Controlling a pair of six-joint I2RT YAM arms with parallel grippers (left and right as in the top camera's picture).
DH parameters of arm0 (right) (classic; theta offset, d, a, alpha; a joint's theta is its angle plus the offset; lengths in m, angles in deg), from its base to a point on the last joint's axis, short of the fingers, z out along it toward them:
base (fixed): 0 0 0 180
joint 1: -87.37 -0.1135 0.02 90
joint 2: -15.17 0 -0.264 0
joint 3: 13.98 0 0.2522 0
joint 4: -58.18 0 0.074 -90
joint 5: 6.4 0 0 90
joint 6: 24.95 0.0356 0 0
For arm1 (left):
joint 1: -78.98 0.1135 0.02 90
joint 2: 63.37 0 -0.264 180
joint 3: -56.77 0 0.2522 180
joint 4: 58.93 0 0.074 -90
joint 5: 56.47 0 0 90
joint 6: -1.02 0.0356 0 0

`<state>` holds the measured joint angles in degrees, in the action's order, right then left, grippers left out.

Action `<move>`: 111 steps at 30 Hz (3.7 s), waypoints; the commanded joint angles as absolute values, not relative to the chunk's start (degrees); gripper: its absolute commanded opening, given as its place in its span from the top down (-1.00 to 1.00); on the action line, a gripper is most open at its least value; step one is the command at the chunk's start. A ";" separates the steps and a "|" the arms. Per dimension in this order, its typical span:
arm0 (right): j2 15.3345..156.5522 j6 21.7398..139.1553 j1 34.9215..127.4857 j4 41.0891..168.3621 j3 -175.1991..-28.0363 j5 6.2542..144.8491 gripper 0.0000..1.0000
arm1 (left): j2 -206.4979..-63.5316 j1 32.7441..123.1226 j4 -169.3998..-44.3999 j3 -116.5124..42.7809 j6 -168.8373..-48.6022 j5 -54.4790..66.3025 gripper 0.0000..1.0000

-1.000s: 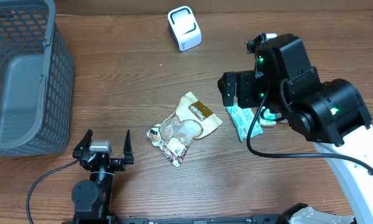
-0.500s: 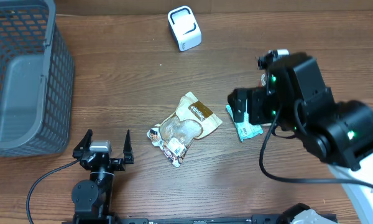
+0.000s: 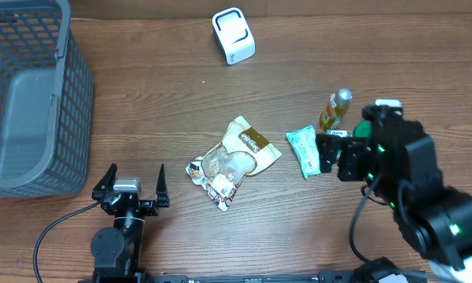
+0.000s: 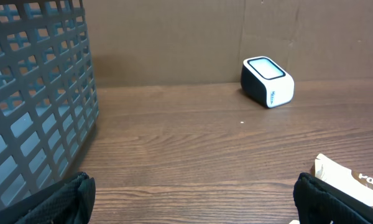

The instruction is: Scan the item barcode

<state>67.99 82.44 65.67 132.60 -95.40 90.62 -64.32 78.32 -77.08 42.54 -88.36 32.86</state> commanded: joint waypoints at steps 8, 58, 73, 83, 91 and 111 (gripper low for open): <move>56.51 82.63 70.02 131.99 -87.75 91.74 -1.00 | -63.58 78.21 -77.16 42.74 -87.25 32.47 -0.99; 15.82 82.63 78.07 111.38 -52.78 87.74 -1.00 | -63.58 78.21 -77.16 42.74 -87.25 32.47 -0.98; 15.33 64.30 81.28 67.21 -39.40 73.36 -1.00 | -63.58 78.21 -77.14 42.74 -87.25 32.47 -0.99; 15.33 63.42 83.01 63.21 -29.87 72.74 -1.00 | -63.58 78.21 -77.16 42.74 -87.25 32.47 -0.99; 15.33 62.13 83.01 74.79 -28.17 73.03 -1.00 | -63.58 78.21 -77.16 42.74 -87.25 32.47 -0.99; 15.33 61.59 83.01 75.99 -28.19 76.00 -1.00 | -63.58 78.21 -77.14 42.74 -87.25 32.47 -0.99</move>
<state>15.77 62.00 82.79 76.08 -28.80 75.06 -64.27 78.32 -77.05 42.54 -88.34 32.71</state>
